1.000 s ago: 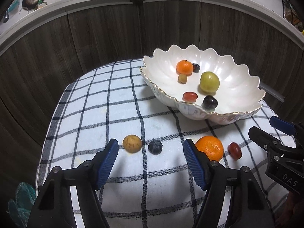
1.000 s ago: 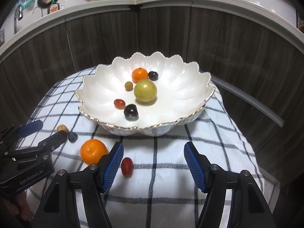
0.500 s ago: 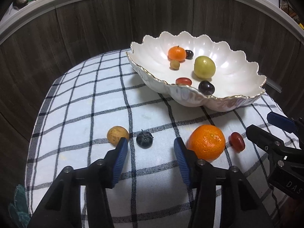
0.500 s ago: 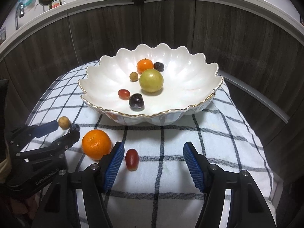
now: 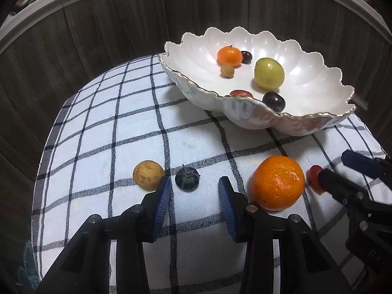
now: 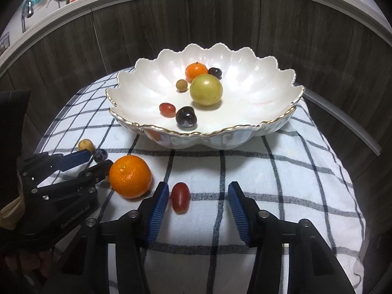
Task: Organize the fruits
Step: 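Grasp a blueberry with the left gripper while the right grasps a red oval grape, then carry the blueberry in the left gripper over the bowl while the right carries the grape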
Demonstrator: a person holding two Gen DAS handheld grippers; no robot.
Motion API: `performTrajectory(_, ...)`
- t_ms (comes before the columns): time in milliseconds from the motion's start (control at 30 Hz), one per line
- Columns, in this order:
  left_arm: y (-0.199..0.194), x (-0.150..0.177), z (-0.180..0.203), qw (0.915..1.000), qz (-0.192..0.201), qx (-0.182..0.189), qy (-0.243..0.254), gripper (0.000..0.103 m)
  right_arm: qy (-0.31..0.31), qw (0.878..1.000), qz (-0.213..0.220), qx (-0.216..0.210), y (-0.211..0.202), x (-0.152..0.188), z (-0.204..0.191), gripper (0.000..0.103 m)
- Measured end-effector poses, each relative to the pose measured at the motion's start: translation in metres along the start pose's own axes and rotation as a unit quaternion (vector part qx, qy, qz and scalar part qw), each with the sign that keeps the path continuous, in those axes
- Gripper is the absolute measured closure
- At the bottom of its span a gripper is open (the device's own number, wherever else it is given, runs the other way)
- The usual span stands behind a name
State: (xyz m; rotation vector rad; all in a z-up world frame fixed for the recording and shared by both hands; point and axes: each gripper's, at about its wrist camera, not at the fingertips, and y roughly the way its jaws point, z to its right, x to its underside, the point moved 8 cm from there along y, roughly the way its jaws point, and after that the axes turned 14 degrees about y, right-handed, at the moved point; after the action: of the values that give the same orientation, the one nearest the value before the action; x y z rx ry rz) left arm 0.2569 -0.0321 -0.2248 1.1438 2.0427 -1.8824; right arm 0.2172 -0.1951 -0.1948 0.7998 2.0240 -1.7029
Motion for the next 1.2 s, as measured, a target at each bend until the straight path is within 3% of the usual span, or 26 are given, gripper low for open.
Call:
performTrajectory(300,0.005,-0.004,-0.004,1.0,0.0,0.0,0.002,0.066,-0.003,1.0,-0.013,-0.006,0.01,0.004,-0.007,0.056)
performTrajectory(500,0.007,-0.007,-0.004,1.0,0.004,-0.001,0.001,0.073,-0.005,1.0,-0.027,-0.012,0.016,0.009,-0.009,0.075)
performTrajectory(667,0.008,-0.007,-0.005,1.0,0.005,-0.006,-0.003,0.082,-0.012,0.999,-0.029,-0.016,0.017,0.011,-0.012,0.083)
performTrajectory(1200,-0.001,-0.002,-0.008,0.9998,0.0,-0.01,-0.02,0.082,-0.009,1.0,-0.021,-0.013,0.011,0.006,-0.01,0.084)
